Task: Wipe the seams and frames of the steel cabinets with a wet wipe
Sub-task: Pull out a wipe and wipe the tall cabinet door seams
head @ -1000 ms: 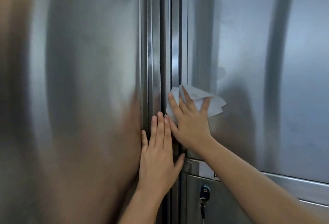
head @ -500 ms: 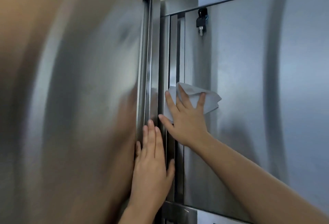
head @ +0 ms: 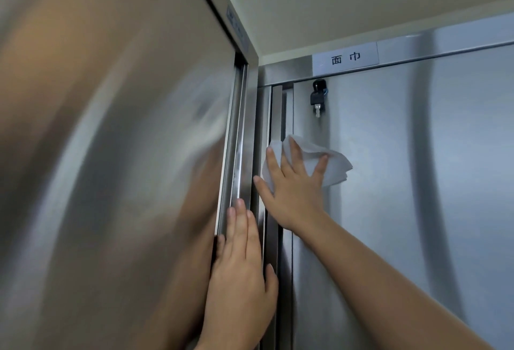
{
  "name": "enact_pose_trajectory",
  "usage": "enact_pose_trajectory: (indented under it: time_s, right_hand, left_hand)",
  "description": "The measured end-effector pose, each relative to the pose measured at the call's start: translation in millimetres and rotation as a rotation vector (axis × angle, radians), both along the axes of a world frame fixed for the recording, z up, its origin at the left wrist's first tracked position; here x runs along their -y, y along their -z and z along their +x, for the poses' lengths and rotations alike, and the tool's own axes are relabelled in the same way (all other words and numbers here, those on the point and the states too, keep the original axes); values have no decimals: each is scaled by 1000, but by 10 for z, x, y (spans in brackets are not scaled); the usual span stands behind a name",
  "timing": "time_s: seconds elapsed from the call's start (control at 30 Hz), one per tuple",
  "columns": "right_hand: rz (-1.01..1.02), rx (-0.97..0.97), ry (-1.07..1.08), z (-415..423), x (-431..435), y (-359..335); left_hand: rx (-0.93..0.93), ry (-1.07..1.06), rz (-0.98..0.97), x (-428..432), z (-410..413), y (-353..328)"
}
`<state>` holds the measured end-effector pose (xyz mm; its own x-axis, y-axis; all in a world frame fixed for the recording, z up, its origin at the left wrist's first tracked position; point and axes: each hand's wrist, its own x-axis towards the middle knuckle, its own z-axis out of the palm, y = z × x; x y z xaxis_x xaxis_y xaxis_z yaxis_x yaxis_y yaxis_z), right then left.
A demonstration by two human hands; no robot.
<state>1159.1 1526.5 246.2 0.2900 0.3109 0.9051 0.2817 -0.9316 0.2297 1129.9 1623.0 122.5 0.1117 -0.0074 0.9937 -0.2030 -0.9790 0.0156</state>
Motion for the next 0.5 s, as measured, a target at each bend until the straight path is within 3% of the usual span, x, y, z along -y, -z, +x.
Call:
enact_pose_trajectory:
  time_s: [0.27, 0.5]
  right_hand:
    - [70, -16, 60, 35, -99, -853]
    - [86, 10, 27, 44, -65, -616]
  left_hand:
    - [34, 26, 40, -31, 55, -21]
    - [54, 28, 46, -46, 112, -31]
